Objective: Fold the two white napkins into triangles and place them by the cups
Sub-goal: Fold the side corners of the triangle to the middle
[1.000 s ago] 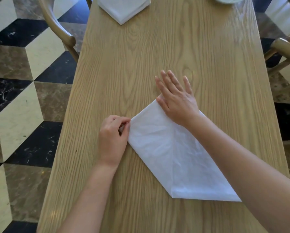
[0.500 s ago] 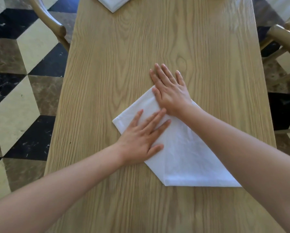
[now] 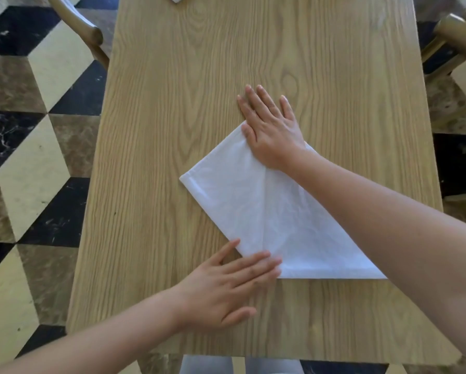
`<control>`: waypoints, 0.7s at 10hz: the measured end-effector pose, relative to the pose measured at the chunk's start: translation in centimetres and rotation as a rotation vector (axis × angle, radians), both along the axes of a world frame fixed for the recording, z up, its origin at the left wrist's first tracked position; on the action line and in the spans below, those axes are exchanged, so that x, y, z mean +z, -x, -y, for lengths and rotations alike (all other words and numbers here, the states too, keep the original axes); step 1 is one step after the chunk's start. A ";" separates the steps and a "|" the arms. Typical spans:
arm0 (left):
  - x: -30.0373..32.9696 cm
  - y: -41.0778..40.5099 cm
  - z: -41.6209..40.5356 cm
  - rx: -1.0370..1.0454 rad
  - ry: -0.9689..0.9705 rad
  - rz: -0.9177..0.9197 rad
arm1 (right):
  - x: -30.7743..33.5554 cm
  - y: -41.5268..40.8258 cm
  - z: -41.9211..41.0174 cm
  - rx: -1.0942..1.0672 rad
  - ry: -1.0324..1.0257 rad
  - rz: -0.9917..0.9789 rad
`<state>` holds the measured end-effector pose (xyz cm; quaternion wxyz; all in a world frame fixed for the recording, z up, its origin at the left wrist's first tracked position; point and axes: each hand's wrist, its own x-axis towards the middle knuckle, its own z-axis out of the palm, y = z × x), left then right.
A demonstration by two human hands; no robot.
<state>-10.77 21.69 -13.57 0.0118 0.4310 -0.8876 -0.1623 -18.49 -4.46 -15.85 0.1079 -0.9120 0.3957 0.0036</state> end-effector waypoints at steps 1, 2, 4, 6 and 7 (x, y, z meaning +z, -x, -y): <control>1.0 1.2 4.6 0.547 0.094 -0.124 | -0.1 -0.1 0.0 0.003 0.010 -0.002; 1.1 1.4 10.6 0.994 0.064 -0.084 | -0.2 0.0 0.0 -0.008 0.008 0.000; -1.9 -2.1 8.8 1.110 0.006 0.100 | -0.3 0.0 0.1 -0.001 0.020 0.013; -1.1 -2.4 7.1 1.208 -0.044 0.096 | 0.5 0.3 0.0 -0.004 -0.033 0.079; -0.1 -0.7 8.1 1.115 0.065 0.048 | 1.6 2.2 -1.0 -0.076 -0.072 0.242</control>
